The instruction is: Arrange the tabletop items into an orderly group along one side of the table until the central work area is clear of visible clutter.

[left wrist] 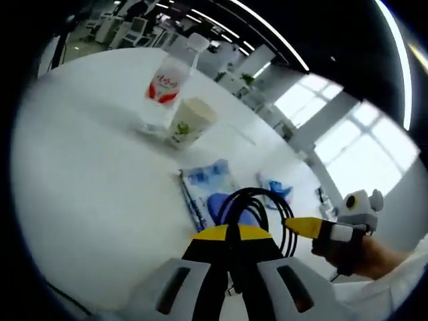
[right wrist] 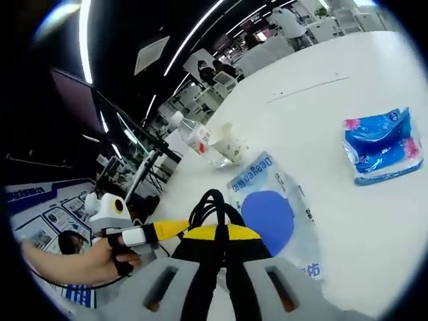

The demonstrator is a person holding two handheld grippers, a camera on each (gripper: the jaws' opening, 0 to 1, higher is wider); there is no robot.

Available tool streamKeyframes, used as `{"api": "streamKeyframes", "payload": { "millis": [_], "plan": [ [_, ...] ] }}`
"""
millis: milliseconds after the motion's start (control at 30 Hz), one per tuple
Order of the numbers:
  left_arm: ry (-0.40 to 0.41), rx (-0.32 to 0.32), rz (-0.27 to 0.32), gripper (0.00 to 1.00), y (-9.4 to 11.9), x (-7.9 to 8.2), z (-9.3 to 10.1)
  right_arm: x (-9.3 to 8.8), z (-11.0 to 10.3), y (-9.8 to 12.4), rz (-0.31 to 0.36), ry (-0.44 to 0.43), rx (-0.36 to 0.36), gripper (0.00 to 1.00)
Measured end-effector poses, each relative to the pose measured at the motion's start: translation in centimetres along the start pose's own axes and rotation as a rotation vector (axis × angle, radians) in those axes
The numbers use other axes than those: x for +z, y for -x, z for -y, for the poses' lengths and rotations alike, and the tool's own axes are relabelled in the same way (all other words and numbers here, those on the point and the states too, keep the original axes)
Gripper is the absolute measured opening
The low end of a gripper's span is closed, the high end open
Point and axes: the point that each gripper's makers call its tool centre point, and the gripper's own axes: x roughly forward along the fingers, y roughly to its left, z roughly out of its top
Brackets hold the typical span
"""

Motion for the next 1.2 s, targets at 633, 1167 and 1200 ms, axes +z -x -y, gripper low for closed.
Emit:
{"api": "streamKeyframes", "payload": {
  "millis": [633,1167,1200],
  "plan": [
    [-0.067,-0.149,-0.117,0.0,-5.6,-1.8,6.8,1.9,4.9,6.5,0.162,-0.082,-0.142,0.0],
    [-0.11,-0.237,-0.187,0.0,-9.1,-3.0,11.7,2.9,8.7,11.0,0.286,-0.184,-0.245,0.0],
    [-0.112,-0.24,-0.188,0.0,-9.1,-3.1,11.8,3.0,8.9,11.1,0.289,-0.187,-0.247,0.0]
  ]
}}
